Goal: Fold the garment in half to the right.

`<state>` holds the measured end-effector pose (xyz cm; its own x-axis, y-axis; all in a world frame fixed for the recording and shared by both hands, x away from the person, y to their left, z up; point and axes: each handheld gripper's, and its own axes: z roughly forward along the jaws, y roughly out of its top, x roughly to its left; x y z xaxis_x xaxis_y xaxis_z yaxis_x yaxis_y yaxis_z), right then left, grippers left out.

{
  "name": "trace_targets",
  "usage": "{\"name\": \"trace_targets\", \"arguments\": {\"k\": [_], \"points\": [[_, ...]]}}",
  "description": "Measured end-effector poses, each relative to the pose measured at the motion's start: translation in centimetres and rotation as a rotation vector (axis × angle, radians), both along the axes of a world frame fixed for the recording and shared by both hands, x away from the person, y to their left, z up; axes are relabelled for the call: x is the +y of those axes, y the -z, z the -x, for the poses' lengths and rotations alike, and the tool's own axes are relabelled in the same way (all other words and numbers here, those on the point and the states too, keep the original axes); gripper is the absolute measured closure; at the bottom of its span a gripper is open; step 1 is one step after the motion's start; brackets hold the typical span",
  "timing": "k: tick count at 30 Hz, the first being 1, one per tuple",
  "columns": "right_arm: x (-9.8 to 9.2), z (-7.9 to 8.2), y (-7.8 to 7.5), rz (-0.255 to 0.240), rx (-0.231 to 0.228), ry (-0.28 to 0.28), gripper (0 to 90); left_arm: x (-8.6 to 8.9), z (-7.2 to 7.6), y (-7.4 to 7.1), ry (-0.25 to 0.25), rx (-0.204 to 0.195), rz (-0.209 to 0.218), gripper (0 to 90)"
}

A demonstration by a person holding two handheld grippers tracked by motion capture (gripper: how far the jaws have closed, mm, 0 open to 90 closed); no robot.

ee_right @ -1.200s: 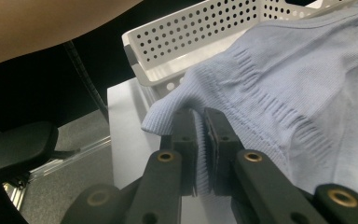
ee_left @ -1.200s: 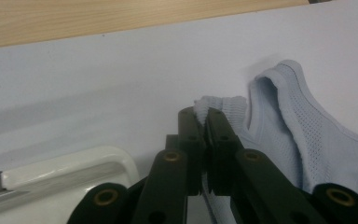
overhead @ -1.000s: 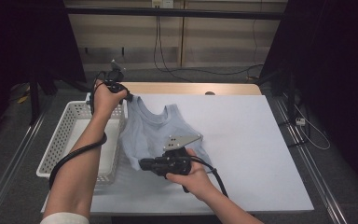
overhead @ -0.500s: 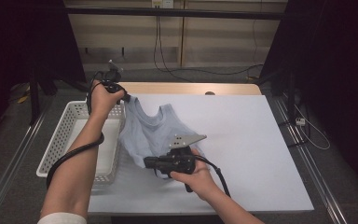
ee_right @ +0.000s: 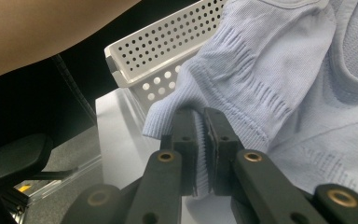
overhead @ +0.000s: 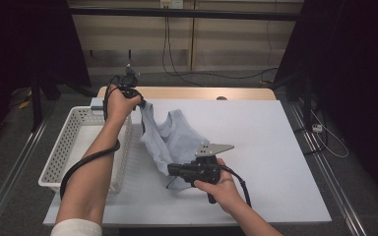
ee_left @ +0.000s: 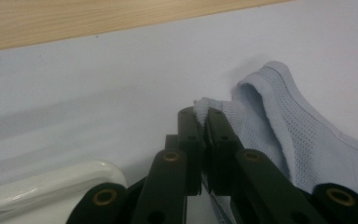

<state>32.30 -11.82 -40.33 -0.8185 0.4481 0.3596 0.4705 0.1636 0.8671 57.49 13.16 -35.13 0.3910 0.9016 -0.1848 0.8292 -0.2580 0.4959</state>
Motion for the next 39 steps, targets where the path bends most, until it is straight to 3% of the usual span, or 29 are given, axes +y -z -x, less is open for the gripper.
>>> {"name": "trace_targets", "arguments": {"k": [22,39], "points": [[-1.7,-0.1,1.5,0.065,0.0,0.049,85.1,-1.7,-0.4,0.8,0.013,-0.014,0.004,84.1],[-2.4,0.0,1.3,0.148,-0.061,0.075,85.1,-2.4,-0.2,1.0,0.04,-0.056,0.043,81.2]]}}
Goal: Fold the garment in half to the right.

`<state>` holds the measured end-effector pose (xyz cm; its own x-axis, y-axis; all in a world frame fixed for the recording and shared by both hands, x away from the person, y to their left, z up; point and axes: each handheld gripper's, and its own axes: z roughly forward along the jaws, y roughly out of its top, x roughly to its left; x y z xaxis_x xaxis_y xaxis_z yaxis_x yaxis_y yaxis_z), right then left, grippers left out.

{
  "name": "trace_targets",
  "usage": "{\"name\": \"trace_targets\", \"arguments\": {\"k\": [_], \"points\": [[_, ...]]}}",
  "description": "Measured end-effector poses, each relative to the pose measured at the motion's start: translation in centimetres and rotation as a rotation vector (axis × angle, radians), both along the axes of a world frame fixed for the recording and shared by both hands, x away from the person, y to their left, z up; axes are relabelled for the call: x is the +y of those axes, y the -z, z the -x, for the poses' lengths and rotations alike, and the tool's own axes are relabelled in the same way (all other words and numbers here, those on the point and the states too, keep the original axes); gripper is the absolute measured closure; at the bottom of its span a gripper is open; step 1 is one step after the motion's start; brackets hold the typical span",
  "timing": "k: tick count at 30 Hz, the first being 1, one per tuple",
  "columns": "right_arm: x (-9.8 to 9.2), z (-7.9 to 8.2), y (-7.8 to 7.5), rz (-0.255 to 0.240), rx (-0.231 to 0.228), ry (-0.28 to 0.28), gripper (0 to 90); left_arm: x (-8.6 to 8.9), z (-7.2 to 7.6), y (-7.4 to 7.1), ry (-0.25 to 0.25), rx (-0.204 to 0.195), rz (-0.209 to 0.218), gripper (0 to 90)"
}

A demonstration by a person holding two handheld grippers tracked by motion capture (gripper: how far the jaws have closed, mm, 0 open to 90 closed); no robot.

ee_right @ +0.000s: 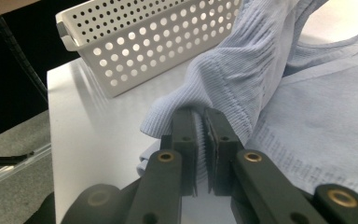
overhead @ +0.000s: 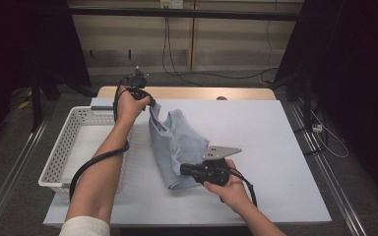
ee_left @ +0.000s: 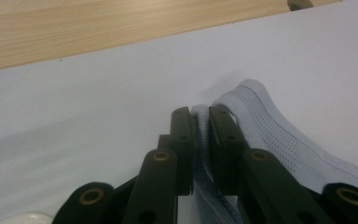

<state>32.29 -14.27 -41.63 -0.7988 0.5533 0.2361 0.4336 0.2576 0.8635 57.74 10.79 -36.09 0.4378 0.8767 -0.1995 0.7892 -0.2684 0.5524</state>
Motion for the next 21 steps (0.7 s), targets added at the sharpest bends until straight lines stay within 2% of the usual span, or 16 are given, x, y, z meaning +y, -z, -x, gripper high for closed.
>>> {"name": "trace_targets", "arguments": {"k": [3,10,21], "points": [[-0.11,0.08,-0.02,0.014,-0.007,0.003,85.1,-0.16,0.0,0.09,-0.001,-0.004,0.019,80.8],[-0.27,0.19,-0.05,0.035,-0.022,0.005,85.1,-0.51,0.01,0.1,0.009,-0.012,0.031,80.5],[-0.59,0.32,0.27,0.043,-0.016,0.013,85.1,-1.05,-0.05,0.4,0.023,-0.018,0.029,77.4]]}}
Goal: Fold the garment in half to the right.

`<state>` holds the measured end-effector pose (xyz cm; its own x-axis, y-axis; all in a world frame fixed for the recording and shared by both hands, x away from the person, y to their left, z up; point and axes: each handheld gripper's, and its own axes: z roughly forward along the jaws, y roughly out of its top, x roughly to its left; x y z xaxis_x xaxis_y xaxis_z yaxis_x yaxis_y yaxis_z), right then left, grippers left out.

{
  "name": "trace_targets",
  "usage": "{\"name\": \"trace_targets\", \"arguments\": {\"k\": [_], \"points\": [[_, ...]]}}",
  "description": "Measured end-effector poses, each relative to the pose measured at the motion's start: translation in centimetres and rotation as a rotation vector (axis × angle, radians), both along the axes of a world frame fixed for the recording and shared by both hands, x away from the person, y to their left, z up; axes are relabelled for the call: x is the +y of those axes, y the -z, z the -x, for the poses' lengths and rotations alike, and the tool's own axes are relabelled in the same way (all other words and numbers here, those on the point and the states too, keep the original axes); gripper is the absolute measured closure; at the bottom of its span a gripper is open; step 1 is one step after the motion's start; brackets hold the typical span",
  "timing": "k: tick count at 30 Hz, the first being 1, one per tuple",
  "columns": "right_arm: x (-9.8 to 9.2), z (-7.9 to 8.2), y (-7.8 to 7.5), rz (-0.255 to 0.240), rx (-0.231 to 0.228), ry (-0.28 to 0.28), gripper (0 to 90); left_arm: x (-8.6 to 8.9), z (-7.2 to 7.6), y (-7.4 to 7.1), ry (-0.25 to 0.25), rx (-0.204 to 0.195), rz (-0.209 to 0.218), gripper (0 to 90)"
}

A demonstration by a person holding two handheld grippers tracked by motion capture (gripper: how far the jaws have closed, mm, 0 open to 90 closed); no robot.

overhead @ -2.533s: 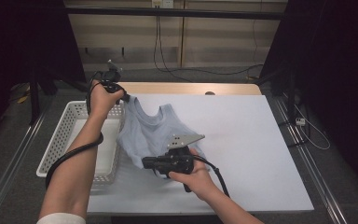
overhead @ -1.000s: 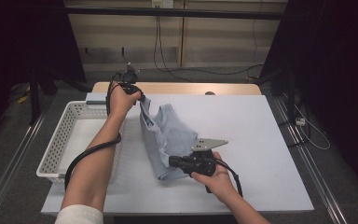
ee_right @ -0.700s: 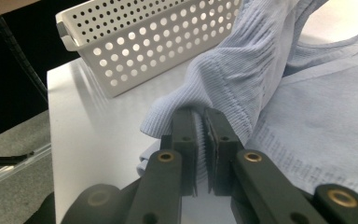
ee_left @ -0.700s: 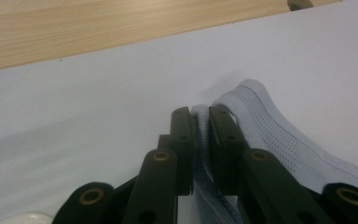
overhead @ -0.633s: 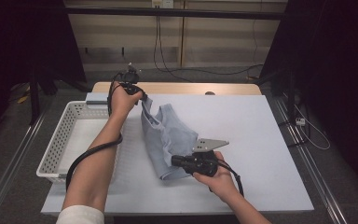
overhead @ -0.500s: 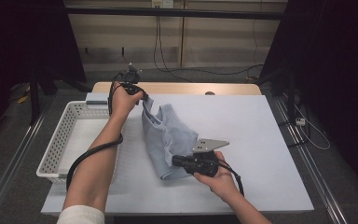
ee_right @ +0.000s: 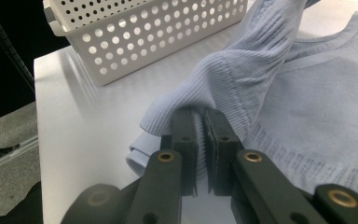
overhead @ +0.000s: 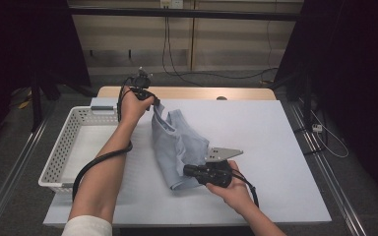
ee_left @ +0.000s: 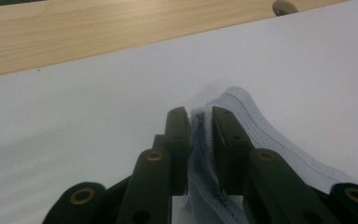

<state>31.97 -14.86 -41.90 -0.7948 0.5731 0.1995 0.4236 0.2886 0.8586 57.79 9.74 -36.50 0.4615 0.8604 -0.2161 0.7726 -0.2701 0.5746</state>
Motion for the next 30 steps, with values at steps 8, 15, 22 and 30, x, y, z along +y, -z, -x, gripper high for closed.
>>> {"name": "trace_targets", "arguments": {"k": [8,15,22,30], "points": [[-0.4,0.0,0.2,0.003,0.007,0.011,85.1,-0.2,0.0,0.1,0.002,-0.002,0.009,76.1],[-0.8,-0.1,0.5,0.01,0.016,0.021,85.1,-0.4,-0.1,0.3,0.007,0.001,0.018,74.4],[-1.0,0.1,0.4,0.012,0.014,0.031,85.1,-1.0,-0.2,0.4,0.011,0.0,0.024,75.3],[-1.7,0.4,0.4,0.029,0.009,0.054,85.1,-2.2,-0.3,0.4,0.03,-0.007,0.03,76.4]]}}
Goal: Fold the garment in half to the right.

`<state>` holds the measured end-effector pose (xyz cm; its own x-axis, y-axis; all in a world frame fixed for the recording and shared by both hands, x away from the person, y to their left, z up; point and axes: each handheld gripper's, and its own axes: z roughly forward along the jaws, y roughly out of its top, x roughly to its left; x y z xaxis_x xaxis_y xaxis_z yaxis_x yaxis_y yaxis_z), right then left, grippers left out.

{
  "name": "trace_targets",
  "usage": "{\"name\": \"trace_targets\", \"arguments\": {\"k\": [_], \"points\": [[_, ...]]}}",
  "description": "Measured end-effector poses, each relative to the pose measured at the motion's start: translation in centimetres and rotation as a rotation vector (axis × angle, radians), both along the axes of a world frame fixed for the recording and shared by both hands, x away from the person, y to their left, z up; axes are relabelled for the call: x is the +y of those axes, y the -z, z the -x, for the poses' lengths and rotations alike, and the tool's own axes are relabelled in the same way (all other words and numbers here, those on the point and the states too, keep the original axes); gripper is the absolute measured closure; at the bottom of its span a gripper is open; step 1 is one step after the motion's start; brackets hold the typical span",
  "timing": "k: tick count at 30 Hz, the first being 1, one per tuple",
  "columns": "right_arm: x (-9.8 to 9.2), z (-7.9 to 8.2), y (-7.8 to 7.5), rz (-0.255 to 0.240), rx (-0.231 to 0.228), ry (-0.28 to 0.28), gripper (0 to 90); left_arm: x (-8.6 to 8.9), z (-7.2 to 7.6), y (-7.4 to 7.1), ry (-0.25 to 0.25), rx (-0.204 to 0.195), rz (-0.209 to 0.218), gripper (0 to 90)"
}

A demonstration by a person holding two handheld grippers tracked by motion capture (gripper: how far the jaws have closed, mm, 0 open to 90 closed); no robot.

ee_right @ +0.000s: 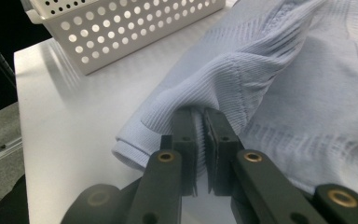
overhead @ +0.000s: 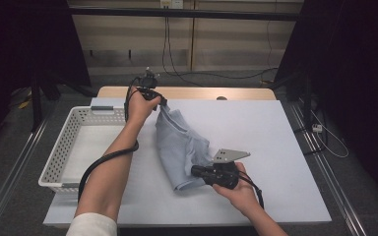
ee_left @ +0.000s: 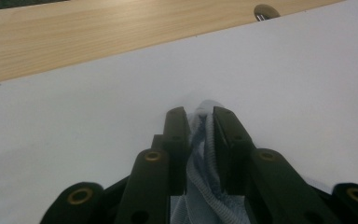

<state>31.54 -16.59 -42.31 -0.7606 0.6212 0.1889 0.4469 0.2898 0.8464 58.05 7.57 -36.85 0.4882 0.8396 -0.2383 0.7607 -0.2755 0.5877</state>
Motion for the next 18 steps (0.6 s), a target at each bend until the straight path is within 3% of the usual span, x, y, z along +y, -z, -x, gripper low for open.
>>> {"name": "trace_targets", "arguments": {"k": [7,13,15,18], "points": [[-0.36,0.27,0.07,0.009,-0.001,0.014,85.0,-0.83,-0.08,0.27,0.01,-0.008,-0.003,73.4],[-0.56,0.28,0.27,0.021,-0.002,0.022,85.0,-0.82,-0.11,0.32,0.002,-0.029,0.014,54.7],[-0.65,0.19,0.36,0.02,0.004,0.028,85.0,-0.64,-0.13,0.25,0.0,-0.041,0.013,44.4],[-0.74,0.13,0.49,0.025,0.006,0.028,85.0,-0.37,-0.03,0.13,0.003,-0.046,0.015,40.3]]}}
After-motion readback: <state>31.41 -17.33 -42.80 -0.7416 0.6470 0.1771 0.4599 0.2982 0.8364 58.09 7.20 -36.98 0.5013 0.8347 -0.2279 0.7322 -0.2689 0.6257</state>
